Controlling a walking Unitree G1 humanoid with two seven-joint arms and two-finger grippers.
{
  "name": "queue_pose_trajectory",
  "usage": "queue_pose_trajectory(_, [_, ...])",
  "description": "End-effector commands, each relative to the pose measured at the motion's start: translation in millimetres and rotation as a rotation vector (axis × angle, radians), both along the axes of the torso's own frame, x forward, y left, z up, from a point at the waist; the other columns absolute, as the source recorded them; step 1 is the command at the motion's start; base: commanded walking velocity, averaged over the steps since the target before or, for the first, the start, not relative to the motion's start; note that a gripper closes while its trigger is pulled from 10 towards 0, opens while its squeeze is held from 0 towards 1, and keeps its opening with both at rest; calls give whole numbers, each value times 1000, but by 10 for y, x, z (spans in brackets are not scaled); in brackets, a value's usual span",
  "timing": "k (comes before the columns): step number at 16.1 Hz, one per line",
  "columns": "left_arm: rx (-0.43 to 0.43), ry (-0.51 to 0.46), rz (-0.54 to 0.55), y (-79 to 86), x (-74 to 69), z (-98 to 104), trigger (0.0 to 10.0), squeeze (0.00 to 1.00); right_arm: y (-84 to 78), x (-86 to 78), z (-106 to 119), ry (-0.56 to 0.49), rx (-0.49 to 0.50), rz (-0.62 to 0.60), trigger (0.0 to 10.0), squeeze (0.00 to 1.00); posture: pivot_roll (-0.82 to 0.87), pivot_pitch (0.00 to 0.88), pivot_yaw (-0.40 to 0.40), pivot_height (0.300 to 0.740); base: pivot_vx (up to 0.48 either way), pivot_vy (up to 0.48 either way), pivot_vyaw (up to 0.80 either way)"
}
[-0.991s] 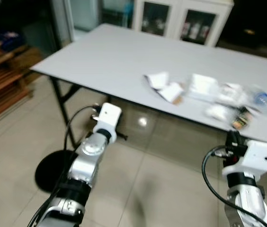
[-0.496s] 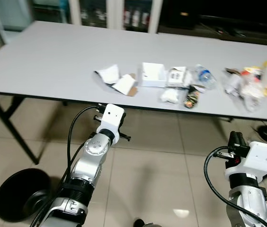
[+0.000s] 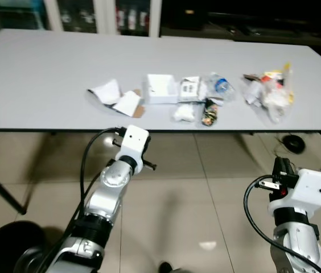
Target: Picking trash to rubbish bin
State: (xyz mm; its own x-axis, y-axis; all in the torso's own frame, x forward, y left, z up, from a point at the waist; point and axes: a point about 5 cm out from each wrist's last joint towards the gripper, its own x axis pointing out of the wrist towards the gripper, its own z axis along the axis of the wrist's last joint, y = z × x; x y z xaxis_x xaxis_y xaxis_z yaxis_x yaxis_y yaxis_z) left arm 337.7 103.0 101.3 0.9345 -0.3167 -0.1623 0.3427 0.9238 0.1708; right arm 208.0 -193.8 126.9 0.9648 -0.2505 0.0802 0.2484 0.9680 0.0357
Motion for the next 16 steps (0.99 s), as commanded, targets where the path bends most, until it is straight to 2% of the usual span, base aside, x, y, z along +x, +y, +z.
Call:
queue_pose_trajectory(1, [-9,-4,-12,-48,21,32,10000,0,-34,3,-2,7,4,-13,10000,0,115,50,-51,740,0,0,-800])
queue_pose_trajectory(7, [-5,11,-23,-50,8,-21,10000,0,-44,-4,-21,14,-4,-26,10000,0,113,51,-50,740,0,0,-800])
queue_pose_trajectory(9, [29,22,-26,9,-14,-95,10000,0,-79,-21,-64,30,-15,-46,10000,0,113,51,-50,740,0,0,-800])
queue_pose_trajectory(12, [116,29,-63,35,-80,-187,10000,0,-99,-16,-101,40,-24,-47,10000,0,135,55,-74,740,0,0,-490])
queue_pose_trajectory(13, [175,28,-126,-4,-142,-241,10000,0,-80,18,-114,43,-32,-27,10000,0,143,57,-83,740,0,0,0])
queue_pose_trajectory(16, [245,39,-232,-73,-241,-361,10000,0,-27,125,-164,47,-42,10,10000,0,152,60,-85,740,0,0,0])
